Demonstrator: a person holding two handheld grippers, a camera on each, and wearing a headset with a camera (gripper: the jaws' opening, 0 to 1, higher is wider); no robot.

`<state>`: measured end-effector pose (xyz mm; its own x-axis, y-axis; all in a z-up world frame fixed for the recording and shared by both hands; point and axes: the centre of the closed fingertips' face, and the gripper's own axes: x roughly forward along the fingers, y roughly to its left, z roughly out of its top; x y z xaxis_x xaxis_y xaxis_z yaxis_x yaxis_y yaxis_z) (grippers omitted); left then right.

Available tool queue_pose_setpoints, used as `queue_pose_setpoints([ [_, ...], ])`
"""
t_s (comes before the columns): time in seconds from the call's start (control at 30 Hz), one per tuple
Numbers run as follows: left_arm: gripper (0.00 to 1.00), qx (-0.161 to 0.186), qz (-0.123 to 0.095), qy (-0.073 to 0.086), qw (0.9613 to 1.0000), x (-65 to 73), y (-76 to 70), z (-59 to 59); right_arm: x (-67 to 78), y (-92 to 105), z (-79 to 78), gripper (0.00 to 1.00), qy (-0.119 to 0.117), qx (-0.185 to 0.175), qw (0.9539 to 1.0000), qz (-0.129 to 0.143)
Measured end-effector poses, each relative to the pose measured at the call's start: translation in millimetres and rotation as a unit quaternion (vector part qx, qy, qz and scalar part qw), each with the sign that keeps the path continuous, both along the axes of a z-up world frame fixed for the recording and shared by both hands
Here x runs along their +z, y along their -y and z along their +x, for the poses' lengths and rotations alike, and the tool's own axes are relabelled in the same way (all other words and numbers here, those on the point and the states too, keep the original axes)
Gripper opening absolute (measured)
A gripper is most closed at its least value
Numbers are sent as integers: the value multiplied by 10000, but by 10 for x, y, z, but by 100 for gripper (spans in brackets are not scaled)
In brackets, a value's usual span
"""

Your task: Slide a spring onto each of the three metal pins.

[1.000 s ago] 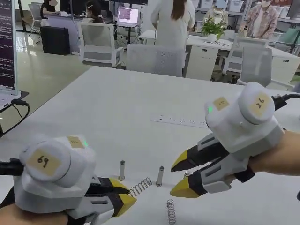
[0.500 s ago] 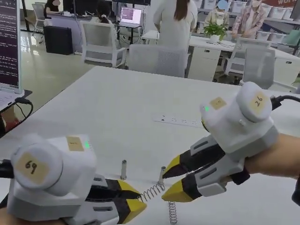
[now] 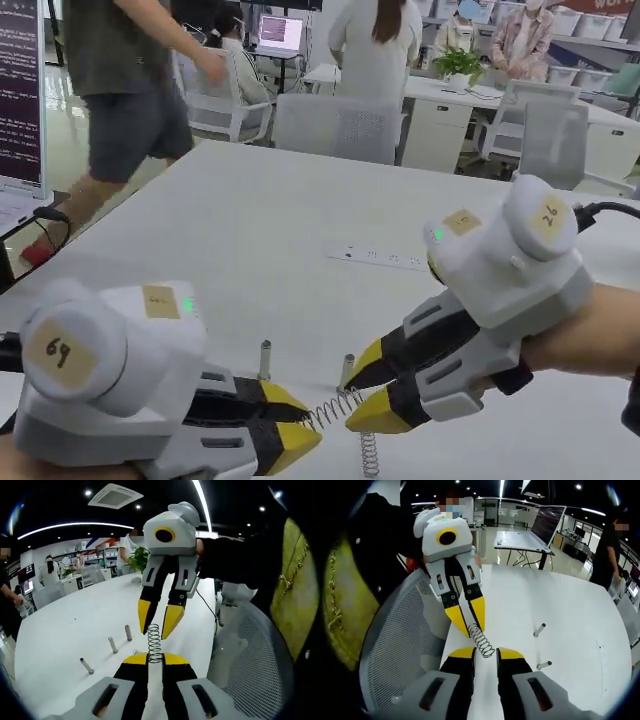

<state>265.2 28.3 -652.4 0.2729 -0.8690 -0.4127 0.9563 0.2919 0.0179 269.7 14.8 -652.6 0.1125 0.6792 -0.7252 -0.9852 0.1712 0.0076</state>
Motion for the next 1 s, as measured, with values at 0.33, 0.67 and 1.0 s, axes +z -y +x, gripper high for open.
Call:
queue_pose_setpoints([
  [0.33, 2, -95, 40, 14, 9999, -35, 25, -9, 0, 10, -21, 10, -16, 75, 9999, -80],
  [0.67, 1, -189, 243, 111, 9995, -112, 86, -18, 4, -9, -58, 10, 32, 181, 9995, -249],
  [1.0, 1, -232, 321, 138, 9991, -162, 154, -6, 71, -72, -109, 9, 99, 327, 9986, -392],
])
